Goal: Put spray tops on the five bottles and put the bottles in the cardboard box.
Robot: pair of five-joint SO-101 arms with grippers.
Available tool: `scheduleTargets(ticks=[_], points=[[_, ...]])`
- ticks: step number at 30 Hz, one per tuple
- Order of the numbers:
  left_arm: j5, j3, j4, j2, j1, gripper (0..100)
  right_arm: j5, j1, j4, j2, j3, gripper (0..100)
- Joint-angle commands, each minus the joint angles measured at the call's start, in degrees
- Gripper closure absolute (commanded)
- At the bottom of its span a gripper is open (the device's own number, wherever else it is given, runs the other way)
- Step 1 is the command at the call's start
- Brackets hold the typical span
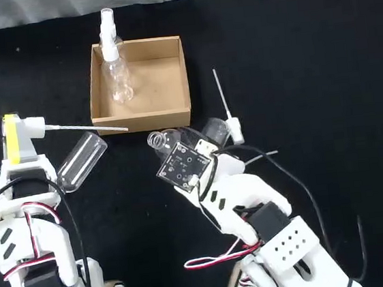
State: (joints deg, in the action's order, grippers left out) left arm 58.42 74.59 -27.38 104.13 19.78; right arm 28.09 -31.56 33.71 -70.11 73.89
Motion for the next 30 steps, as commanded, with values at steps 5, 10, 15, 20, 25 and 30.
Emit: scheduleTargets(ticks=[5,10,15,20,25,30], points=[[-1.1,-3.0,1.1,0.6,-2.4,97,0.5,-2.5,-2.0,-0.7,-0.2,95.3],[-3.0,-5.7,-2.4,0.6,-7.0,97,0.5,-2.5,-2.0,-0.7,-0.1,95.3],[-3.0,-6.8,-3.9,0.6,-7.3,97,0.5,-2.6,-2.0,-0.7,-0.1,95.3],[-3.0,-6.5,-4.0,0.6,-7.4,97,0.5,-2.6,-2.0,-0.7,-0.1,95.3],[-3.0,-6.0,-4.1,0.5,-7.4,97,0.5,-2.6,-2.0,-0.7,-0.1,95.3],[-4.7,-5.3,-4.2,0.5,-10.2,97,0.5,-2.6,-2.0,-0.7,-0.1,95.3]])
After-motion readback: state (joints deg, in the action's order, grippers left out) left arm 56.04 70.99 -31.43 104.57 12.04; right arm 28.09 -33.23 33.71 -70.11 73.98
